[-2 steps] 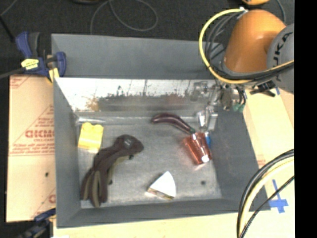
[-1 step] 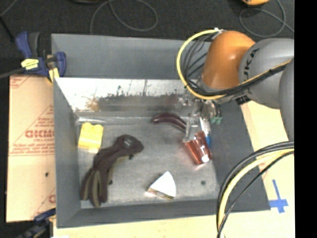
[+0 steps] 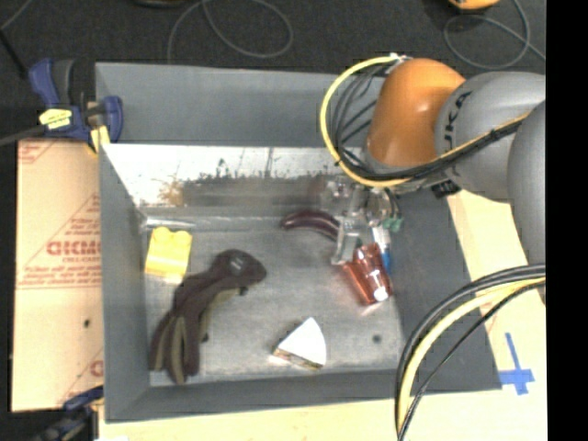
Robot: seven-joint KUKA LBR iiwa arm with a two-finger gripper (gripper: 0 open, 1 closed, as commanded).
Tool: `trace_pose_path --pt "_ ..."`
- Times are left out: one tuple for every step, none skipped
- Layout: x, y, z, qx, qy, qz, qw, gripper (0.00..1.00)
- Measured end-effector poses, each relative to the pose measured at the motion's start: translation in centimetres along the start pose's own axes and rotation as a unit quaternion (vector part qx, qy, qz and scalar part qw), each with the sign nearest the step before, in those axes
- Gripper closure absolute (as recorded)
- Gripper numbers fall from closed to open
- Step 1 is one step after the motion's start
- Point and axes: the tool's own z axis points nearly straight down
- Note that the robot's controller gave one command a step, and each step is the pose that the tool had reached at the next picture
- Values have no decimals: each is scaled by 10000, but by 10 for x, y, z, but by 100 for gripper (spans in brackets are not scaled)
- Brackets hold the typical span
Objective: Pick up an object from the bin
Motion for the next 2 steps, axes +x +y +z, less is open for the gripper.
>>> trace_pose_path --pt "-2 2 -13 0 -34 112 9999 0" --pt "-3 13 50 -3 -18 233 9997 0"
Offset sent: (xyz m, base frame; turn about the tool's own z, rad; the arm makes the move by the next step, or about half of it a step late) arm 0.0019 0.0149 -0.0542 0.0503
